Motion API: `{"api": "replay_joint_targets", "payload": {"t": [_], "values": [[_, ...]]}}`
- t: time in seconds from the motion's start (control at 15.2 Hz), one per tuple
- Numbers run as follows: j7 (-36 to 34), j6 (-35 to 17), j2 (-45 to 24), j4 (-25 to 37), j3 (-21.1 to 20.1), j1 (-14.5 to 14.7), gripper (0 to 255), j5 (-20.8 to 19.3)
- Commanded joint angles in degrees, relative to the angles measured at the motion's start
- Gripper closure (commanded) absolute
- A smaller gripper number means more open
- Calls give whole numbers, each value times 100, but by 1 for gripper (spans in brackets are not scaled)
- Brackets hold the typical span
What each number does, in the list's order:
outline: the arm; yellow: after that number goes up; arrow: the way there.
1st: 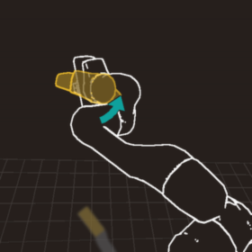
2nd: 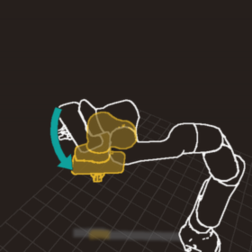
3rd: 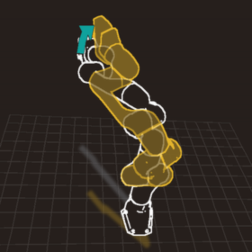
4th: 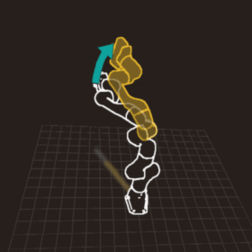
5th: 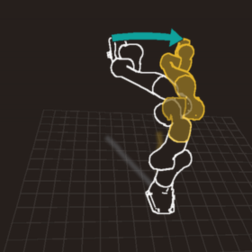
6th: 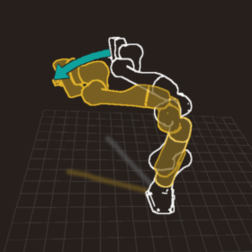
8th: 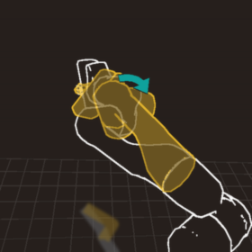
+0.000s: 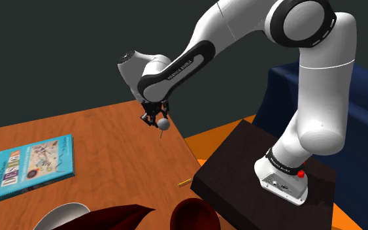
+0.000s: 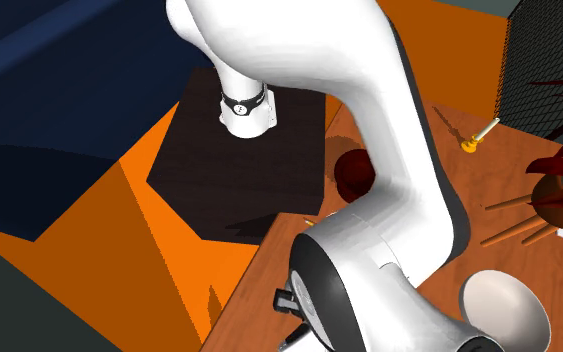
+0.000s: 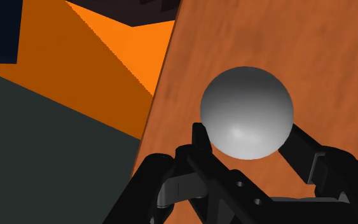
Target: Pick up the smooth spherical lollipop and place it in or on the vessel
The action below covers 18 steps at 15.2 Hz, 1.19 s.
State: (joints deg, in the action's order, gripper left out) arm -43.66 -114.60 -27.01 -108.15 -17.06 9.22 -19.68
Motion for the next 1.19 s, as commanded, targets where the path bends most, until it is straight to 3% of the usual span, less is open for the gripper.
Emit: {"api": "replay_joint_targets", "payload": {"t": [0.0, 0.73, 1.12], "values": [[53, 131, 102, 37, -20, -16, 255, 46], [253, 716, 562, 209, -105, -63, 255, 245], [-211, 565, 1352, -777, -429, 162, 255, 601]]}}
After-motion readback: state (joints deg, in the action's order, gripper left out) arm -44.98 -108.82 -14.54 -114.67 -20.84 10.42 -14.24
